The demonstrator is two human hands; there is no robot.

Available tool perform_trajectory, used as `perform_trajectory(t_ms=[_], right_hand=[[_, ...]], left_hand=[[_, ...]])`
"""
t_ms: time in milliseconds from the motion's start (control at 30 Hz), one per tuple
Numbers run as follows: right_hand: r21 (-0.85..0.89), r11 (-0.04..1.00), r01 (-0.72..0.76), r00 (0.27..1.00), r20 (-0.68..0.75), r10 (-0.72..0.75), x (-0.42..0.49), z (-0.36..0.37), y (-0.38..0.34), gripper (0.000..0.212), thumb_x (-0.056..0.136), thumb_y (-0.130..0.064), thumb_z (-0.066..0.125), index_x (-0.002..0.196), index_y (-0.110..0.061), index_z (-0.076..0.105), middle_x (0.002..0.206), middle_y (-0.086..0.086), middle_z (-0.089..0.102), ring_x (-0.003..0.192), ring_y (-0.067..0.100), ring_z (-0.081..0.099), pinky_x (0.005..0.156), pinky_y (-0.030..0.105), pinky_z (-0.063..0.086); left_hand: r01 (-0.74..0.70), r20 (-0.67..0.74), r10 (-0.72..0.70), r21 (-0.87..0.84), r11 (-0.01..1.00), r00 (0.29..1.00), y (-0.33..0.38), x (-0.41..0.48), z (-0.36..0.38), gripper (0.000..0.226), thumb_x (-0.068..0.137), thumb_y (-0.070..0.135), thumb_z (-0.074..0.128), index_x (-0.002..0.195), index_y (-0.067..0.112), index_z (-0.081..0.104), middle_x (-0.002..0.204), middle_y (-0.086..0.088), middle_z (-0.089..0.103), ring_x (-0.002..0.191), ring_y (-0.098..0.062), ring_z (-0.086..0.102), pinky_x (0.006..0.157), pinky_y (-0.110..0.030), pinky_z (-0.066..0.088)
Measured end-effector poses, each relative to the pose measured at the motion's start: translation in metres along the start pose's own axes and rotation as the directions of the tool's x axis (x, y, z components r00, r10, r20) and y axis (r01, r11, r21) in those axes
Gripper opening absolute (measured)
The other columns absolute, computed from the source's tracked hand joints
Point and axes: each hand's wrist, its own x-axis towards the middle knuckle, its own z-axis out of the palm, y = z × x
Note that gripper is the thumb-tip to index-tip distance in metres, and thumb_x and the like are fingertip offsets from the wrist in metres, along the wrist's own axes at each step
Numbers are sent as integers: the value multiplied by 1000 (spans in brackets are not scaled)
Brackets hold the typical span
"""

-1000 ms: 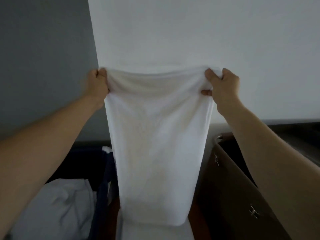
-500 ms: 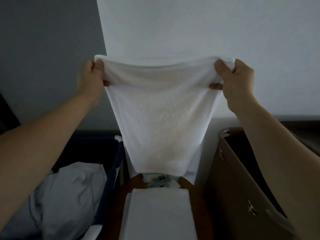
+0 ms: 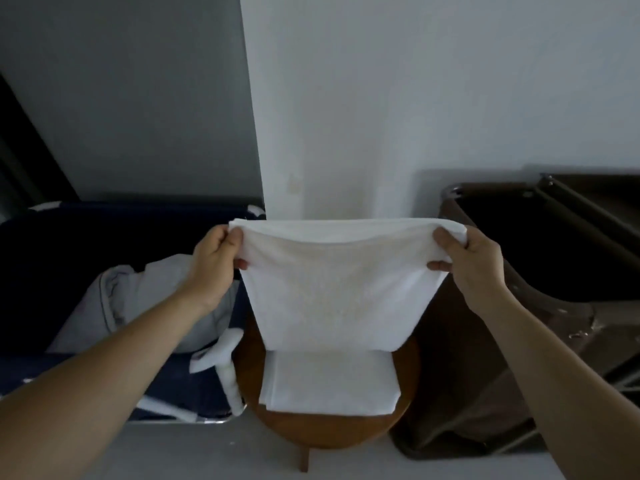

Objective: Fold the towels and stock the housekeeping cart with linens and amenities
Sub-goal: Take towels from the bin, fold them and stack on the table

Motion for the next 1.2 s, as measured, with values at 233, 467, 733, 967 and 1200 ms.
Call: perform_trajectory(t_ms=[233, 467, 733, 967, 1200], right_hand=[[-139, 981, -132, 989, 49, 140, -91, -18, 54, 3, 92, -29, 69, 92, -31, 67, 95, -3, 68, 89, 20, 68, 60, 29, 61], [-249, 948, -200, 969, 89, 228, -100, -26, 77, 5, 91, -32, 69, 87, -33, 67, 90, 1, 68, 78, 25, 68, 56, 33, 61], [-367, 888, -278, 937, 98, 335, 8, 10, 138, 14, 92, -37, 67, 88, -23, 66, 82, 2, 68, 54, 20, 60, 51, 28, 52], [-376, 819, -432, 844, 152, 515, 129, 76, 255, 7, 94, -22, 66, 98, -17, 65, 91, -2, 67, 81, 16, 64, 70, 40, 56], [-468, 646, -603, 689, 101, 717, 155, 130, 391, 21, 97, -26, 61, 110, -10, 61, 99, 4, 62, 78, 14, 56, 62, 28, 46]], left_hand=[[180, 85, -183, 41, 983, 979, -54, -97, -13, 20, 103, 33, 46, 96, 21, 61, 95, -5, 60, 87, -17, 59, 71, -30, 54], [241, 143, -253, 100, 965, 957, -79, -102, -17, 25, 101, 30, 51, 90, 12, 64, 83, -11, 57, 79, -23, 55, 75, -39, 47], [322, 102, -357, 259, 911, 929, -129, -5, 39, 26, 99, 47, 45, 100, 27, 62, 98, -4, 65, 91, -23, 63, 83, -41, 52], [556, -93, -571, 397, 730, 816, -249, 108, 112, 23, 102, 33, 46, 94, 15, 58, 86, -5, 58, 74, -17, 53, 58, -26, 38], [692, -78, -732, 406, 597, 677, -355, 144, 155, 23, 102, 31, 48, 113, 13, 55, 98, -5, 58, 84, -19, 54, 69, -30, 43]])
